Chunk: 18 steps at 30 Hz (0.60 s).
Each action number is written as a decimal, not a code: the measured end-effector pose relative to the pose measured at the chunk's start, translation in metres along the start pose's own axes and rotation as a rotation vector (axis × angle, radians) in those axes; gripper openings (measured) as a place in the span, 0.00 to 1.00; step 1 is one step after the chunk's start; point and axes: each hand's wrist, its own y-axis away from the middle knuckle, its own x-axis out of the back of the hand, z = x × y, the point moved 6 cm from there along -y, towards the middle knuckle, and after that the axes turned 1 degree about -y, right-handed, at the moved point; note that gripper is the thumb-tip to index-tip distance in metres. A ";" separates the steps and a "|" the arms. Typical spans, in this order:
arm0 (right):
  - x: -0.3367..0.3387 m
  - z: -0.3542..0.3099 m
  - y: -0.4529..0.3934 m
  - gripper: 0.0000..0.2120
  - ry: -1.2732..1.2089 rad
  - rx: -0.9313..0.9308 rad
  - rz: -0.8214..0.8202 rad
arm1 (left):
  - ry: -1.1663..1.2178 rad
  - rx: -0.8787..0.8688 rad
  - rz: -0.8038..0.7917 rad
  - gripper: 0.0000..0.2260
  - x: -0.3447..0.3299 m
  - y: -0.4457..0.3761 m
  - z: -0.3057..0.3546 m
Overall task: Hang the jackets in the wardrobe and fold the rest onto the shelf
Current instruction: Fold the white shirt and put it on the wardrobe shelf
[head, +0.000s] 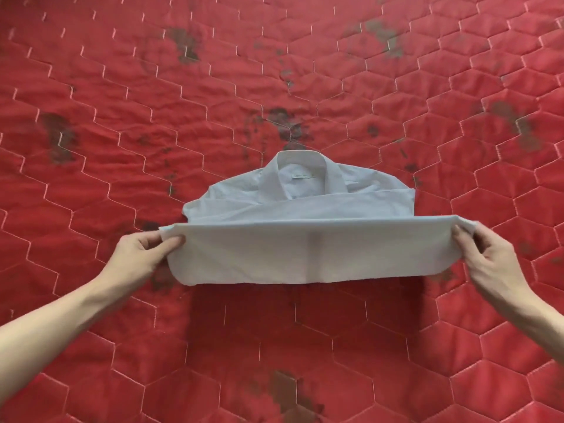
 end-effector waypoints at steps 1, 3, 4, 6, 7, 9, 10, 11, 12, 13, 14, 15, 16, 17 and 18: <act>-0.005 -0.006 -0.011 0.10 0.021 0.025 0.023 | -0.018 -0.038 0.047 0.06 0.000 -0.008 0.005; -0.014 -0.013 -0.033 0.08 0.059 0.049 0.070 | -0.075 -0.148 0.116 0.08 -0.005 -0.023 0.016; -0.019 -0.015 -0.046 0.08 0.085 0.061 0.098 | -0.108 -0.201 0.151 0.09 -0.007 -0.029 0.022; -0.027 -0.018 -0.068 0.10 0.151 0.081 0.155 | -0.187 -0.272 0.234 0.09 -0.012 -0.040 0.030; -0.033 -0.018 -0.081 0.11 0.179 0.079 0.172 | -0.224 -0.293 0.278 0.10 -0.013 -0.048 0.033; -0.045 -0.018 -0.106 0.11 0.225 0.076 0.184 | -0.309 -0.321 0.358 0.11 -0.016 -0.064 0.037; -0.050 -0.016 -0.117 0.11 0.250 0.068 0.181 | -0.345 -0.322 0.386 0.11 -0.017 -0.072 0.038; -0.055 -0.015 -0.128 0.11 0.273 0.060 0.176 | -0.370 -0.322 0.409 0.12 -0.017 -0.080 0.037; -0.059 -0.012 -0.137 0.11 0.295 0.049 0.172 | -0.381 -0.325 0.425 0.13 -0.017 -0.087 0.036; -0.063 -0.009 -0.146 0.11 0.318 0.036 0.170 | -0.383 -0.330 0.433 0.15 -0.018 -0.094 0.035; -0.066 -0.005 -0.154 0.12 0.344 0.024 0.169 | -0.386 -0.334 0.433 0.16 -0.020 -0.101 0.034; -0.070 -0.001 -0.161 0.12 0.369 0.017 0.165 | -0.392 -0.334 0.430 0.16 -0.021 -0.108 0.032; -0.073 0.003 -0.167 0.13 0.390 0.013 0.164 | -0.401 -0.335 0.428 0.17 -0.022 -0.115 0.031; -0.076 0.006 -0.172 0.13 0.408 0.010 0.168 | -0.415 -0.337 0.427 0.17 -0.023 -0.121 0.031; -0.077 0.010 -0.176 0.13 0.426 0.001 0.176 | -0.435 -0.339 0.427 0.17 -0.024 -0.127 0.031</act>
